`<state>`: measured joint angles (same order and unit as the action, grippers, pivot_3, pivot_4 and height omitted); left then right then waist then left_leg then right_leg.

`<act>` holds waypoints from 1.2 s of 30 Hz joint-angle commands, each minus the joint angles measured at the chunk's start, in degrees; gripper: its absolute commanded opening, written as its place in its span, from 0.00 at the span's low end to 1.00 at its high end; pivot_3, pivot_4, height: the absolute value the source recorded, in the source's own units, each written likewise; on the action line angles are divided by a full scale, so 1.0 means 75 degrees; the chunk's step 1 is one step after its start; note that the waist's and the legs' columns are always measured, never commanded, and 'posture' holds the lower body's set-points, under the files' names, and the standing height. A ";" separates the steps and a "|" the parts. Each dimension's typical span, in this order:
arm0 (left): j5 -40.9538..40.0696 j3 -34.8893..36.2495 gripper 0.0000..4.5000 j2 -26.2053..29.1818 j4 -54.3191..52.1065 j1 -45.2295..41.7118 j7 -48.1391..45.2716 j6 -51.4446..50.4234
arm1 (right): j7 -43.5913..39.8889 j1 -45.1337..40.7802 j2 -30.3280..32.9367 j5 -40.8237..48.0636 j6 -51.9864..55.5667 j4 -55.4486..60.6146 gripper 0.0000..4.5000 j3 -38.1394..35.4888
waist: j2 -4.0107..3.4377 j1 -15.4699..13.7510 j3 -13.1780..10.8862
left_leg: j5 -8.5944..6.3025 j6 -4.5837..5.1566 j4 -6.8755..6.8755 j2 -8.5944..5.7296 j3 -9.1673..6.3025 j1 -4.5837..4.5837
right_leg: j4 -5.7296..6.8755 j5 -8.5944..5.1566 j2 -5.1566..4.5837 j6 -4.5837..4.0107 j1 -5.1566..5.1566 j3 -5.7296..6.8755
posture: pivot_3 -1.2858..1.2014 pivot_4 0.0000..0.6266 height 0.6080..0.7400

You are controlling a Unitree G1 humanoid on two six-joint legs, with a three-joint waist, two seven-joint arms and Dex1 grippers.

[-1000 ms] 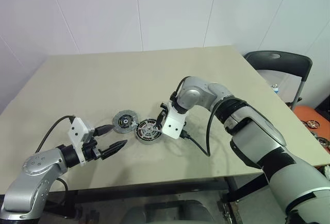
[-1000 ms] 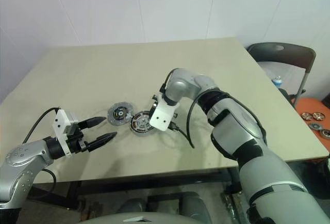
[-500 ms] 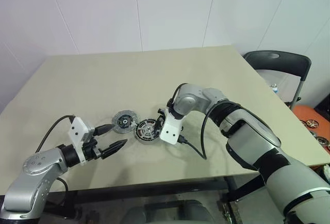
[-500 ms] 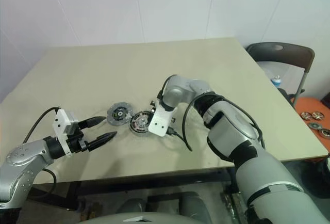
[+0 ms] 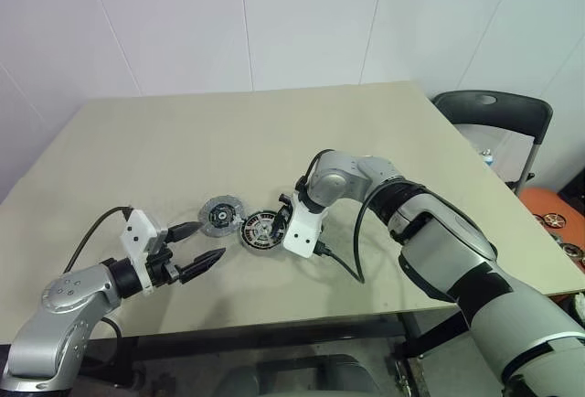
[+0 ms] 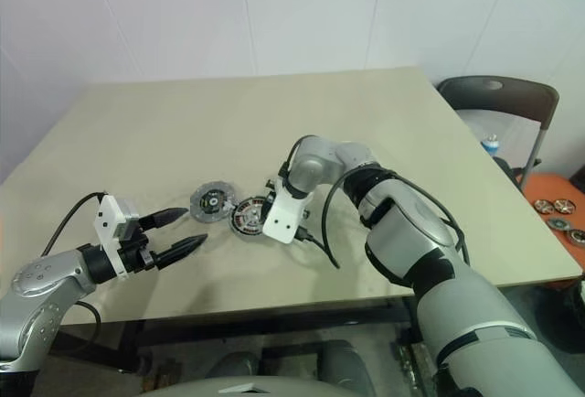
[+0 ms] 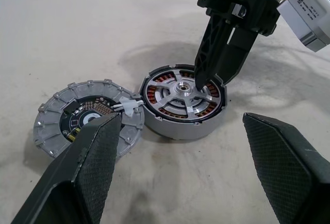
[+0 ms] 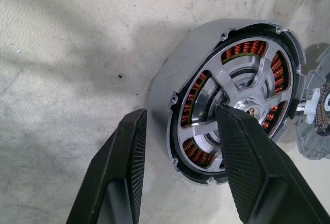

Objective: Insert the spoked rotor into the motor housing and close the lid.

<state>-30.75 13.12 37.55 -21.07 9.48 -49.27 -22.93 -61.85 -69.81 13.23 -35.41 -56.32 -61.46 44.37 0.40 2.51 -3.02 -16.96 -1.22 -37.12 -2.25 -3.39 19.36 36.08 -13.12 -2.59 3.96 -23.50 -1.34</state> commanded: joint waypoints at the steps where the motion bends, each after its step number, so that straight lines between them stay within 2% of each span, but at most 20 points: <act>1: -0.0048 0.0193 0.89 0.0031 -0.0085 -0.0127 0.0010 0.0174 | -0.0213 -0.0159 0.0054 0.0161 -0.0151 0.0142 0.34 -0.0068 | 0.0001 0.0003 0.0001 | 0.0000 0.0000 0.0000 0.0000 0.0000 0.0000 | 0.0000 0.0000 0.0000 0.0000 0.0000 0.0000 | 0.52 0.00 1.00; 5: -0.0031 0.0185 0.89 0.0034 -0.0061 -0.0157 0.0007 0.0182 | -0.0137 -0.0193 -0.0003 0.0151 -0.0026 0.0188 0.08 -0.0126 | 0.0003 0.0030 0.0002 | 0.0000 0.0000 0.0000 0.0000 0.0002 -0.0007 | 0.0003 0.0000 0.0002 0.0000 0.0004 0.0001 | 0.52 0.00 1.00; 12: -0.0023 0.0156 0.89 0.0001 -0.0037 -0.0203 0.0026 0.0183 | -0.0333 -0.0280 -0.0054 0.0266 0.0092 0.0269 0.08 -0.0201 | 0.0002 0.0027 0.0001 | 0.0000 0.0000 0.0004 0.0009 0.0000 -0.0003 | 0.0004 0.0000 0.0004 0.0000 -0.0004 0.0000 | 0.52 0.00 1.00; 14: -0.0011 0.0135 0.89 -0.0007 -0.0007 -0.0237 0.0027 0.0193 | -0.1091 -0.0282 -0.0112 0.0757 0.0676 0.0447 0.08 -0.0416 | 0.0001 0.0018 0.0001 | 0.0000 0.0000 0.0001 0.0007 0.0000 -0.0003 | 0.0004 0.0000 0.0005 -0.0001 -0.0002 0.0000 | 0.52 0.00 1.00; 17: 0.0002 0.0098 0.89 -0.0017 0.0033 -0.0289 0.0022 0.0200 | -0.2422 -0.0180 -0.0168 0.1442 0.2229 0.0873 0.08 -0.0736 | 0.0001 0.0005 0.0000 | 0.0000 0.0000 0.0000 0.0005 -0.0001 0.0001 | 0.0002 0.0001 0.0004 0.0001 -0.0003 0.0001 | 0.52 0.00 1.00; 19: 0.0019 0.0064 0.89 -0.0028 0.0071 -0.0341 0.0015 0.0204 | -0.3649 -0.0073 -0.0070 0.2181 0.4130 0.1542 0.08 -0.0769 | -0.0001 -0.0018 -0.0001 | 0.0000 0.0000 0.0001 0.0004 -0.0005 0.0008 | -0.0002 0.0002 0.0001 0.0003 -0.0005 0.0003 | 0.52 0.00 1.00; 21: 0.0048 0.0015 0.89 -0.0045 0.0132 -0.0404 0.0003 0.0224 | -0.4087 -0.0127 -0.0072 0.2716 0.6082 0.1967 0.08 -0.0708 | -0.0002 -0.0022 -0.0001 | 0.0000 0.0001 0.0001 0.0001 -0.0008 0.0013 | -0.0006 0.0002 -0.0003 0.0004 -0.0007 0.0006 | 0.52 0.00 1.00; 31: 0.0181 -0.0279 0.89 -0.0207 0.0419 -0.0721 0.0000 0.0354 | -0.4087 -0.0663 0.0656 0.4848 1.1953 0.3892 0.08 0.0827 | -0.0002 -0.0024 -0.0002 | -0.0001 0.0000 0.0002 -0.0001 -0.0008 0.0035 | -0.0005 0.0002 -0.0017 0.0003 -0.0033 0.0007 | 0.52 0.00 1.00; 36: 0.0273 -0.0401 0.89 -0.0333 0.0513 -0.0849 0.0038 0.0411 | -0.4087 -0.0664 0.1108 0.5027 1.3100 0.4615 0.08 0.1299 | 0.0005 -0.0023 0.0004 | 0.0001 -0.0004 -0.0016 0.0001 -0.0009 0.0132 | 0.0013 0.0017 -0.0016 0.0022 -0.0137 0.0008 | 0.52 0.00 1.00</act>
<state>-28.99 9.84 35.08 -16.82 4.03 -49.30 -20.96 -92.30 -72.24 20.31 1.15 39.78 -29.30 54.14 0.44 2.34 -2.99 -16.96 -1.25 -37.24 -2.25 -3.45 20.45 36.16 -12.99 -2.74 4.13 -24.60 -1.28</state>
